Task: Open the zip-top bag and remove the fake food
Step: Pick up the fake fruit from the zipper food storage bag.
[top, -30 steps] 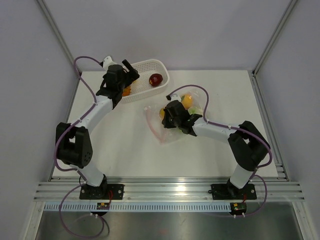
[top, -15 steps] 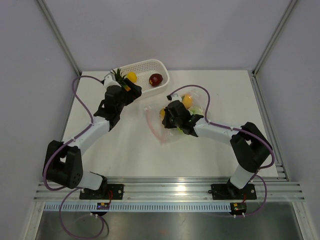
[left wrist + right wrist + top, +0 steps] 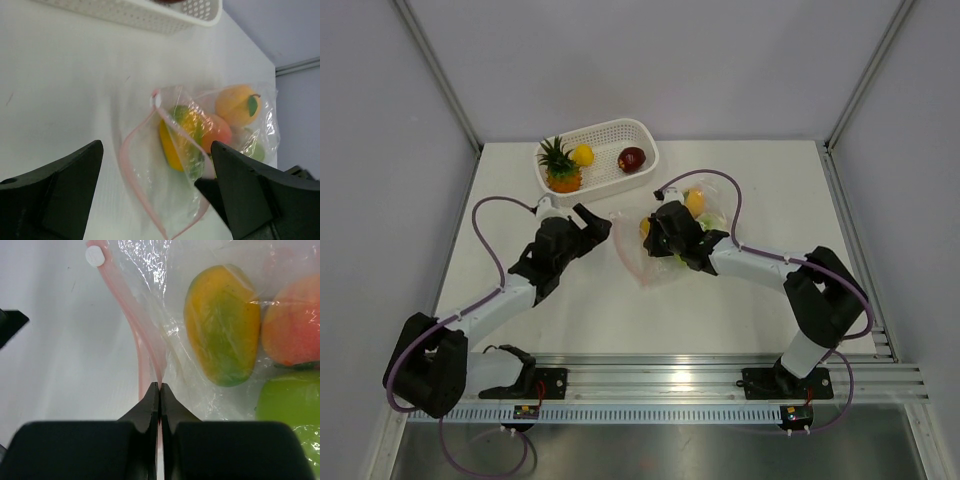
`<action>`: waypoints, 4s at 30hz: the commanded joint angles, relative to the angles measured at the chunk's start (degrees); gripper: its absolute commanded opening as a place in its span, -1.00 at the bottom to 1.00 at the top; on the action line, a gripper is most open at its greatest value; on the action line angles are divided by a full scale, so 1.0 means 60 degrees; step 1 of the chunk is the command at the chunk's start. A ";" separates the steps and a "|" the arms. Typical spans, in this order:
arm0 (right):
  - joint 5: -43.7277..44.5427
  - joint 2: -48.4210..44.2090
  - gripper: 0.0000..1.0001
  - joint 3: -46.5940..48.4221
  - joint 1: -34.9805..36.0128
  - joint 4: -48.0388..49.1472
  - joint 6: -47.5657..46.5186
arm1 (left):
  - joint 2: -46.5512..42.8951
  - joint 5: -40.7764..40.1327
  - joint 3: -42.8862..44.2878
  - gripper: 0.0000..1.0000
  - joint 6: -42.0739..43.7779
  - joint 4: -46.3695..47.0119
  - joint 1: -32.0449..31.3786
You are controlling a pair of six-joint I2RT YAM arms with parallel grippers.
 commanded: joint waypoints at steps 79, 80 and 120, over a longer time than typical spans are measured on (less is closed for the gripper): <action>0.0585 -0.1674 -1.00 -0.0802 0.1832 0.1748 -0.0409 | 0.6332 0.3286 0.1805 0.72 0.0349 0.3542 -0.0965; 0.0571 -0.1704 -1.00 -0.0802 0.1832 0.1763 -0.0409 | 0.6362 0.3271 0.1980 0.72 0.0407 0.3393 -0.0965; 0.3456 -0.0884 -1.00 -0.0055 0.1656 0.0254 -0.0614 | 0.4428 0.4514 0.2421 -0.14 0.0891 0.0961 -0.0512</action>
